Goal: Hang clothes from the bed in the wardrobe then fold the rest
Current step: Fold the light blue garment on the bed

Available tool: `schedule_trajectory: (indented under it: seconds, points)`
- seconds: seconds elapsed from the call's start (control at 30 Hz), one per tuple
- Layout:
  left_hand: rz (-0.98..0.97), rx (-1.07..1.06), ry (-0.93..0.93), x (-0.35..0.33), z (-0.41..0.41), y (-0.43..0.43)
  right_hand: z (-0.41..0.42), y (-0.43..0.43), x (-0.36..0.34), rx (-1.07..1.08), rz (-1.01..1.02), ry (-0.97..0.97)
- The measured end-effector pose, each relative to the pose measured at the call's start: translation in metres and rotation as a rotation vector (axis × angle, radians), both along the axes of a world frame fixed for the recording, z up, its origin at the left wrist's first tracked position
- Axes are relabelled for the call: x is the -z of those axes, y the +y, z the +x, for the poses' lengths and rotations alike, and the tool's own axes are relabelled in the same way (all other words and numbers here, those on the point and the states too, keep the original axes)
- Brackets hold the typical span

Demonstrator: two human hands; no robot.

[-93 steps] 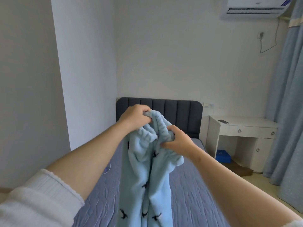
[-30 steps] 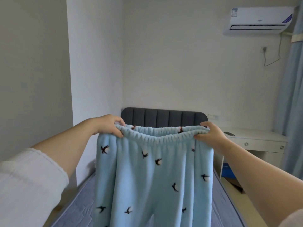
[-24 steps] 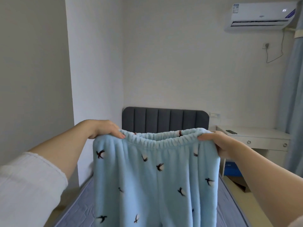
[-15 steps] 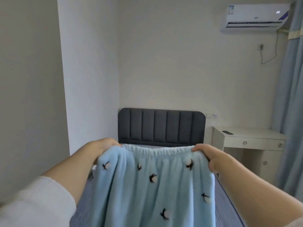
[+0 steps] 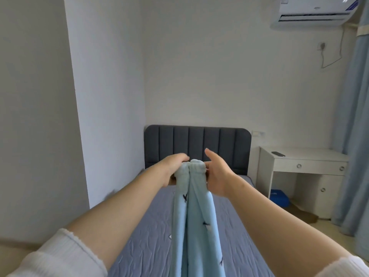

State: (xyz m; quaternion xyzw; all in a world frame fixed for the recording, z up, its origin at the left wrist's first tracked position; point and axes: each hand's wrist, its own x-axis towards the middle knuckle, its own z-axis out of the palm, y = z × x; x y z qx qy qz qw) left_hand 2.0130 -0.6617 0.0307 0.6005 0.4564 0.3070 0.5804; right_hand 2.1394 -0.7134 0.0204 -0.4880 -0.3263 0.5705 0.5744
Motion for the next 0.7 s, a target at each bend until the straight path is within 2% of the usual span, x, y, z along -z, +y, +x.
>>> schedule_trajectory:
  seconds: [0.1,0.17,0.23,0.27,0.3,0.4,0.43,0.5,0.57,0.67,0.7]
  points:
    - [0.172,0.123,0.089,0.000,-0.005,0.003,0.002,-0.007,-0.006,-0.112,0.036,-0.028]
    - [0.300,0.097,0.198,0.002,-0.006,0.002,-0.002,-0.014,-0.010,-0.187,0.088,0.001]
    - [0.402,0.041,0.211,0.000,-0.009,0.004,-0.007,-0.018,-0.016,-0.158,0.157,0.024]
    - [0.440,0.016,0.189,-0.003,-0.012,0.003,-0.007,-0.018,-0.016,-0.092,0.199,-0.042]
    - [0.473,-0.002,0.167,-0.006,-0.015,0.002,-0.006,-0.017,-0.016,0.003,0.234,-0.192]
    - [0.520,0.015,0.088,-0.017,-0.024,-0.004,-0.002,-0.014,-0.010,0.231,0.279,-0.863]
    - [0.528,0.058,0.062,-0.021,-0.027,-0.007,-0.001,-0.014,-0.007,0.222,0.259,-1.026]
    - [0.548,0.124,0.024,-0.031,-0.036,-0.012,0.003,-0.015,-0.001,0.193,0.181,-1.206]
    - [0.572,0.166,0.010,-0.040,-0.046,-0.015,0.011,-0.017,0.002,0.137,0.154,-1.190]
    - [0.597,0.227,0.052,-0.048,-0.058,-0.018,0.020,-0.024,0.002,-0.110,0.156,-0.933]
    - [0.608,0.236,0.091,-0.049,-0.061,-0.019,0.021,-0.027,0.002,-0.159,0.130,-0.911]
